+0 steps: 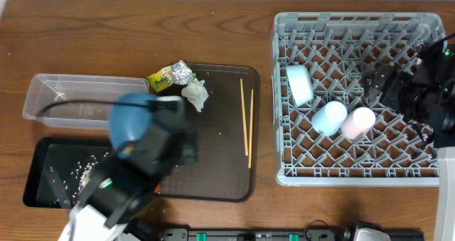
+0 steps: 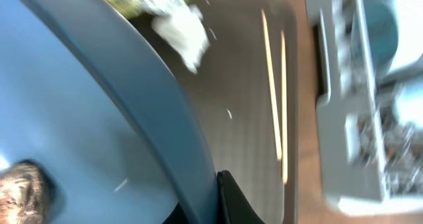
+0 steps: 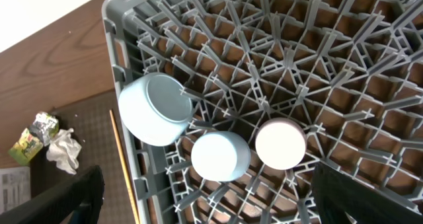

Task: Sort waste into correct bins and load items into the dishwasher rack
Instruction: 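Tilt the blue plate over the black tray to dump the food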

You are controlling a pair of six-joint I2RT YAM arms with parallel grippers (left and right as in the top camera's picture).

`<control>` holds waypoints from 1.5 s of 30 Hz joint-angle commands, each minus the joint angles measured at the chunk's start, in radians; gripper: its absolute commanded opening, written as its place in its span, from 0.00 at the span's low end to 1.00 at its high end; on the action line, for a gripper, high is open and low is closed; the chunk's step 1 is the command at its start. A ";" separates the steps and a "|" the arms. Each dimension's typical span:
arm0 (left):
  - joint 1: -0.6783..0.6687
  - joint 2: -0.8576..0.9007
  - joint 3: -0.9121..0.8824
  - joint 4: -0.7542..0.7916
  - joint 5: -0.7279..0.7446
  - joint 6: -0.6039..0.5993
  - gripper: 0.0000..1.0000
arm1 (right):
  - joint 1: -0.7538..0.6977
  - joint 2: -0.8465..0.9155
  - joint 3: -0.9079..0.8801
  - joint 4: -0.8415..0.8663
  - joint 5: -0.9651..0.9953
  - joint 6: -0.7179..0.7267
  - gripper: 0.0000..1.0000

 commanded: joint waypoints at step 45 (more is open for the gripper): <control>0.544 -0.418 -0.347 0.313 0.274 -0.184 0.06 | -0.005 -0.001 0.010 -0.014 -0.035 -0.009 0.93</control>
